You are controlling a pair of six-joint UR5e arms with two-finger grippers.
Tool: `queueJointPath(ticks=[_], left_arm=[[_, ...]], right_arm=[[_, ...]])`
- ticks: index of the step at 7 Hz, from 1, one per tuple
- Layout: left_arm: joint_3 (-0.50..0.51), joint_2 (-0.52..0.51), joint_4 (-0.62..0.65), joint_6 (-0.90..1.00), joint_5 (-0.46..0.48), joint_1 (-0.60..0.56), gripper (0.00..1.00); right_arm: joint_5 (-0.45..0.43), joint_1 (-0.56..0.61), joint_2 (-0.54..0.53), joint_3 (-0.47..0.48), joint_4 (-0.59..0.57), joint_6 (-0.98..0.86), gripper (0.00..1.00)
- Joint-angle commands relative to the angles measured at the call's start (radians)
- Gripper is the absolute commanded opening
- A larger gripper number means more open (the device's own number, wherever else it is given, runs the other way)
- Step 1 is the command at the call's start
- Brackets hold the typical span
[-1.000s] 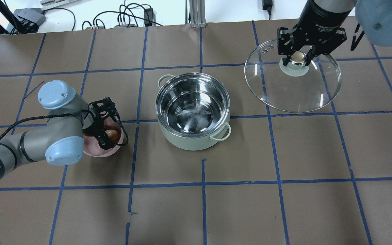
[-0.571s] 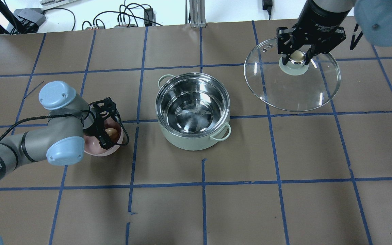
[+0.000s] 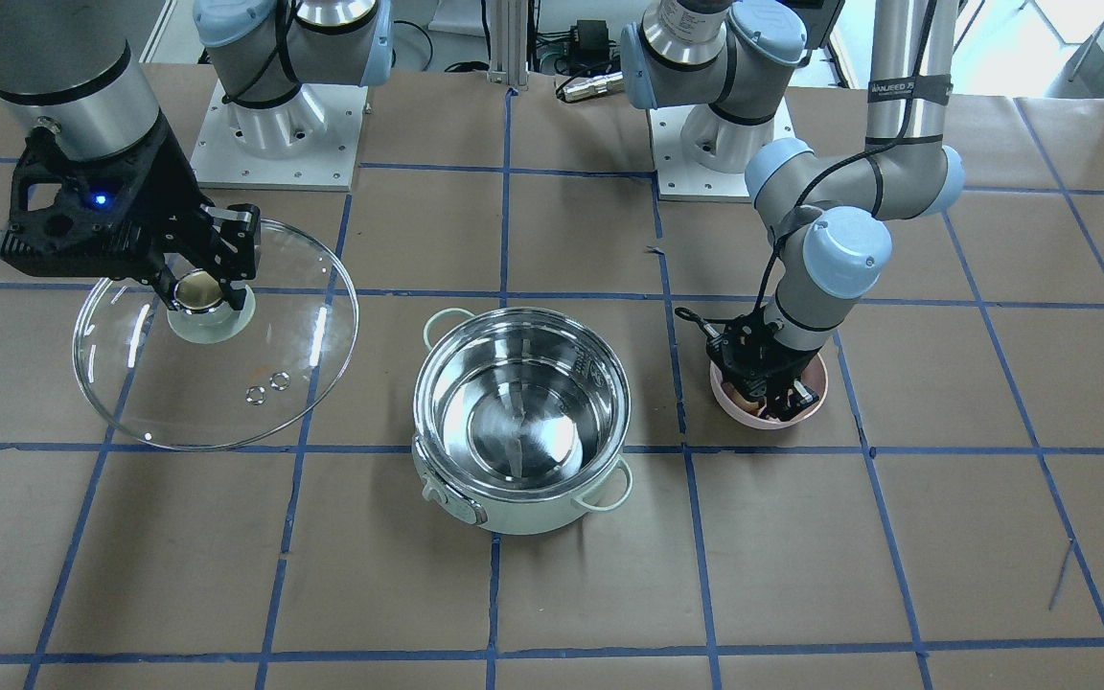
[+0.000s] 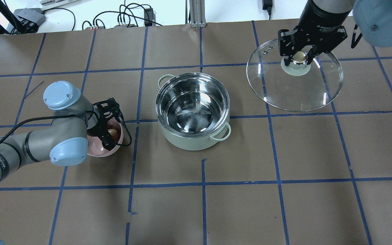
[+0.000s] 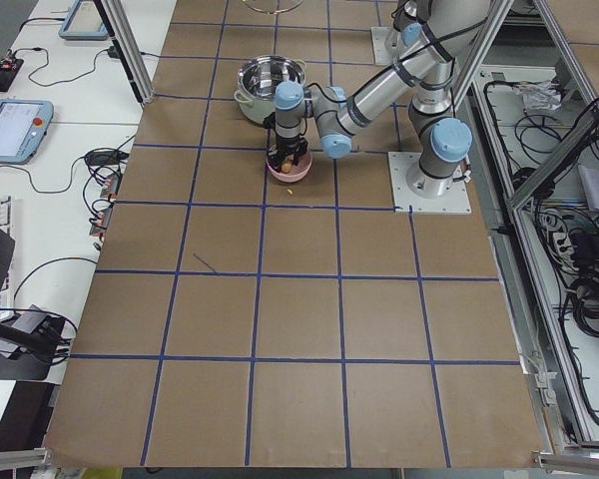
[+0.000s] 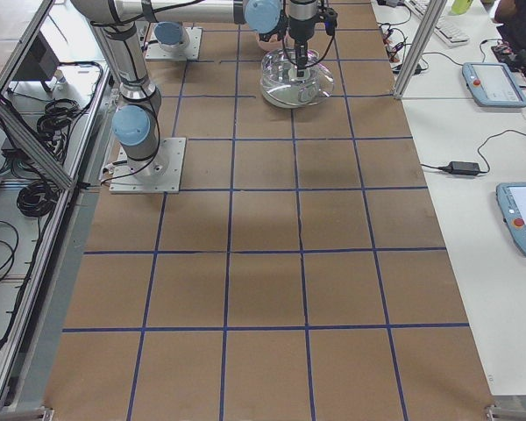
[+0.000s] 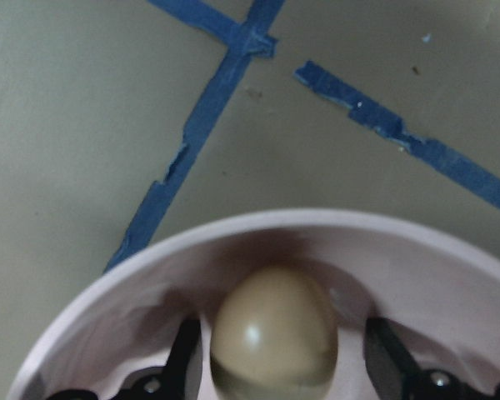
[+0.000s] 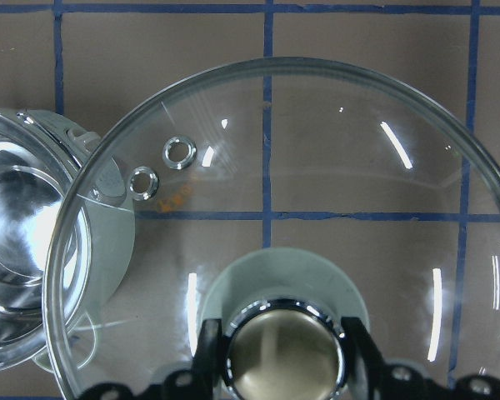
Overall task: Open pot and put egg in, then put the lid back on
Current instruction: 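Hold the lid aside with the right gripper while the left gripper grasps the egg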
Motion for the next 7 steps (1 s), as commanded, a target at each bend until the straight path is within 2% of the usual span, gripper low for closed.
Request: queueJointPath(ticks=[1,3,7], left_arm=[[-0.001,0.000,0.000,-0.043,0.001,-0.008,0.71],[-0.002,0.002,0.000,-0.073,0.004,-0.010,0.51],[-0.005,0.002,-0.001,-0.097,0.019,-0.010,0.26]], right_arm=[[-0.001,0.001,0.006,0.003,-0.001,-0.006,0.21],[-0.001,0.000,0.006,0.000,0.001,-0.003,0.21],[-0.004,0.000,0.003,0.001,0.001,-0.005,0.22]])
